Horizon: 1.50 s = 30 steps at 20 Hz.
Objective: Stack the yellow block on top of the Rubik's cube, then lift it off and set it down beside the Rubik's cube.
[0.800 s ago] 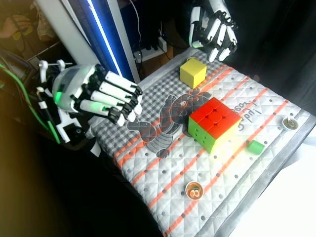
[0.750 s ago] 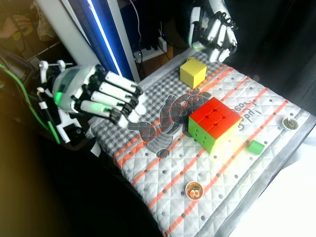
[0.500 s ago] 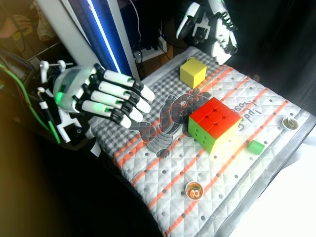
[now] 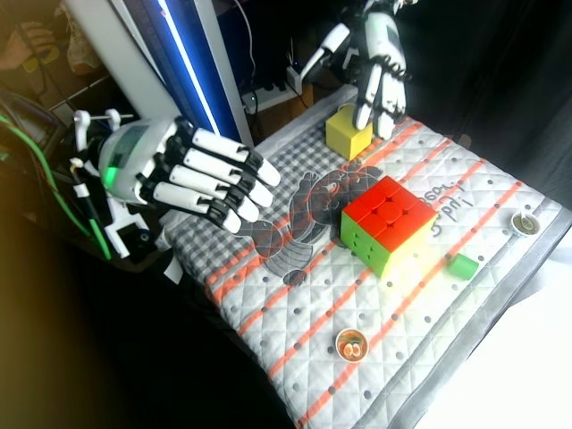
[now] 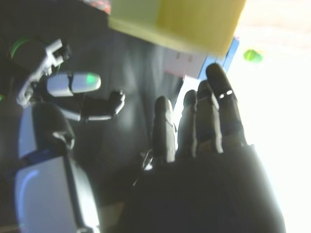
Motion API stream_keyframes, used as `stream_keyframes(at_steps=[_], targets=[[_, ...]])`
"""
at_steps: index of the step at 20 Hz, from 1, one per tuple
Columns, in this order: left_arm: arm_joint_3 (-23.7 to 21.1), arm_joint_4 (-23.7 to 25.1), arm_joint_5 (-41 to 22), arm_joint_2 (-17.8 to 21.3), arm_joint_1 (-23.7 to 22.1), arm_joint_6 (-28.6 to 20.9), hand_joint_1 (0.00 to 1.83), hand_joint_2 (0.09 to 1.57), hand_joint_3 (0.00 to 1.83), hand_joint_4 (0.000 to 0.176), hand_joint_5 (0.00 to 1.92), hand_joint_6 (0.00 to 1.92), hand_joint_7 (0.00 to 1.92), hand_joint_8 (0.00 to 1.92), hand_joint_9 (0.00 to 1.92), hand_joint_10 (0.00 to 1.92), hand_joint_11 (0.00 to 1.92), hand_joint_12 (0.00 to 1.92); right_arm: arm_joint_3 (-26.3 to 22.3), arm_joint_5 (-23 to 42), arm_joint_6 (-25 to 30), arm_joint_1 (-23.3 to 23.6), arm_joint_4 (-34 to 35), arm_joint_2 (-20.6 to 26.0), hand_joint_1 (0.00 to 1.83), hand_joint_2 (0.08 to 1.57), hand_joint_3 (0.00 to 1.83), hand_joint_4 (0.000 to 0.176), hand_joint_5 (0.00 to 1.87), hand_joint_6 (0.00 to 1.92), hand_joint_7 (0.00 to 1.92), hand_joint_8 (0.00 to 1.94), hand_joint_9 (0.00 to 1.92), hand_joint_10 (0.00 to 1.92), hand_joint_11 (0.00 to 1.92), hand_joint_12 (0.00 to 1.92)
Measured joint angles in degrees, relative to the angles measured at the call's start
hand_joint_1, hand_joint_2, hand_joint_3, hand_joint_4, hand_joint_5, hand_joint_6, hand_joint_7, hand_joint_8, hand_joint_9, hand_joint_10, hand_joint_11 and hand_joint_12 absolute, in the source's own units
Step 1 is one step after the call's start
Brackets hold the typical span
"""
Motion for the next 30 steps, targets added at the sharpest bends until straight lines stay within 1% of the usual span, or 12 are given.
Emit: stream_keyframes(at_steps=[6, 11, 13, 16, 18, 20, 21, 22, 25, 26, 28, 30], targets=[[0.96, 0.17, -6.14, 0.0, 0.0, 1.4, 0.66, 0.8, 0.0, 0.169, 0.2, 0.0, 0.02, 0.0, 0.03, 0.01, 0.0, 0.71, 0.0, -0.04, 0.0, 0.0, -0.09, -0.11, 1.01, 1.0, 0.01, 0.0, 0.59, 0.86, 0.72, 0.64, 0.56, 0.94, 0.27, 1.52], [1.27, -0.22, -10.21, 0.0, -0.07, 4.33, 0.64, 0.85, 0.01, 0.163, 0.24, 0.0, 0.06, 0.0, 0.06, 0.01, 0.0, 0.73, 0.07, -0.09, 0.0, 0.07, -0.11, -0.11, 1.11, 1.06, 0.01, 0.0, 0.59, 0.98, 0.69, 0.79, 0.56, 1.07, 0.3, 1.62], [2.51, -0.39, -10.56, -0.92, -0.07, 4.33, 0.68, 0.89, 0.02, 0.159, 0.24, 0.0, 0.05, 0.0, 0.06, 0.01, 0.0, 0.81, 0.13, -0.26, 0.02, 0.46, -0.22, -0.11, 1.1, 1.2, 0.01, 0.0, 0.77, 1.29, 0.69, 0.86, 0.54, 1.15, 0.21, 1.74], [4.44, -0.48, -11.19, -2.84, -0.5, 4.31, 0.81, 0.99, 0.02, 0.136, 0.29, 0.01, 0.08, 0.0, 0.12, 0.02, 0.0, 1.06, 0.24, -0.28, 0.09, 0.46, -0.72, -0.13, 1.09, 1.23, 0.0, 0.0, 0.75, 1.33, 0.72, 0.93, 0.56, 1.21, 0.2, 1.77], [5.75, -0.57, -11.61, -3.87, -0.83, 4.35, 0.91, 1.04, 0.02, 0.106, 0.43, 0.04, 0.13, 0.01, 0.16, 0.03, 0.0, 1.26, 0.24, -0.28, 0.28, 0.46, -0.76, -0.13, 1.09, 1.24, 0.0, 0.0, 0.74, 1.35, 0.73, 0.92, 0.55, 1.19, 0.11, 1.76], [5.84, -0.55, -11.82, -4.02, -0.83, 4.31, 1.04, 1.17, 0.01, 0.0, 0.73, 0.07, 0.38, 0.04, 0.32, 0.11, 0.0, 1.46, 0.26, -0.28, 0.39, 0.46, -0.79, -0.13, 1.09, 1.24, 0.0, 0.0, 0.74, 1.35, 0.73, 0.92, 0.59, 1.22, 0.3, 1.74], [5.84, -0.92, -11.8, -4.2, -0.83, 3.98, 1.07, 1.2, 0.04, 0.0, 0.77, 1.04, 0.49, 0.05, 0.4, 0.16, 0.06, 1.47, 0.26, -0.28, 0.44, 0.46, -0.79, -0.13, 1.09, 1.24, 0.0, 0.0, 0.73, 1.35, 0.74, 0.93, 0.61, 1.23, 0.34, 1.74], [5.84, -1.2, -11.76, -4.24, -0.83, 3.87, 1.07, 1.25, 0.02, 0.0, 0.71, 1.32, 0.56, 0.07, 0.39, 0.33, 0.05, 1.49, 0.28, -0.28, 0.46, 0.46, -0.81, -0.13, 1.15, 1.23, 0.0, 0.0, 0.68, 1.4, 0.84, 1.19, 0.61, 1.24, 0.27, 1.77], [6.08, -2.1, -11.32, -4.24, -0.76, 4.09, 1.06, 1.3, 0.0, 0.0, 0.66, 1.46, 0.62, 0.16, 0.24, 0.93, 0.04, 1.52, 0.28, -0.28, 0.48, 0.46, -0.81, -0.17, 1.16, 1.24, 0.0, 0.0, 0.65, 1.43, 0.86, 1.28, 0.61, 1.28, 0.29, 1.78], [6.08, -2.36, -11.15, -4.26, -0.76, 4.13, 1.13, 1.31, 0.0, 0.0, 0.76, 1.41, 0.5, 1.27, 0.29, 1.05, 0.09, 1.55, 0.28, -0.28, 0.48, 0.46, -0.74, -0.17, 1.17, 1.24, 0.0, 0.0, 0.64, 1.42, 0.87, 1.29, 0.62, 1.28, 0.29, 1.79], [5.77, -3.8, -9.84, -4.24, -0.15, 4.17, 1.13, 1.33, 0.0, 0.0, 0.74, 1.48, 0.44, 1.6, 0.28, 1.16, 0.07, 1.6, 0.28, -0.28, 0.48, 0.46, -0.81, -0.17, 1.17, 1.24, 0.0, 0.0, 0.64, 1.42, 0.87, 1.28, 0.62, 1.29, 0.27, 1.78], [4.85, -5.25, -8.11, -3.65, 0.48, 4.57, 1.15, 1.3, 0.0, 0.0, 0.78, 1.42, 0.51, 1.53, 0.34, 1.12, 0.2, 1.55, 0.28, -0.28, 0.48, 0.44, -0.7, -0.17, 1.18, 1.23, 0.0, 0.0, 0.65, 1.4, 0.88, 1.26, 0.63, 1.29, 0.28, 1.79]])
